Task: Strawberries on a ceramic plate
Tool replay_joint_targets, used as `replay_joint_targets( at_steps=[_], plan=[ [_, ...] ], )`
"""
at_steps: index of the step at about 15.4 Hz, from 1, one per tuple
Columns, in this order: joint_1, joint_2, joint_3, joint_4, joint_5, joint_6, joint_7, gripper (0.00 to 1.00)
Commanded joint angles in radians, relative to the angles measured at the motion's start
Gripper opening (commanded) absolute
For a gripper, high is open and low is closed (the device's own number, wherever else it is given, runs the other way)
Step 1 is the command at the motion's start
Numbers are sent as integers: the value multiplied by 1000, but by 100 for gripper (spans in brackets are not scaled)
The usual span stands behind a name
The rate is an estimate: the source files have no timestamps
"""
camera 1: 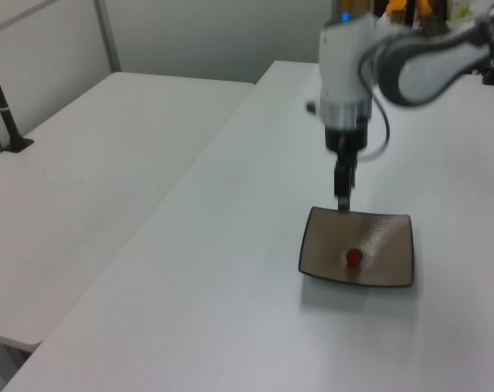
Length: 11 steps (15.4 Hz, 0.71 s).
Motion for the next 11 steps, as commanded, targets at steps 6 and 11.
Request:
replay_joint_targets(
  at_steps=[6, 11],
  plan=[
    [-22, -163, -234, 138, 9, -229, -15, 100],
    [-53, -212, -285, 125, 14, -275, -187, 100]
  ],
)
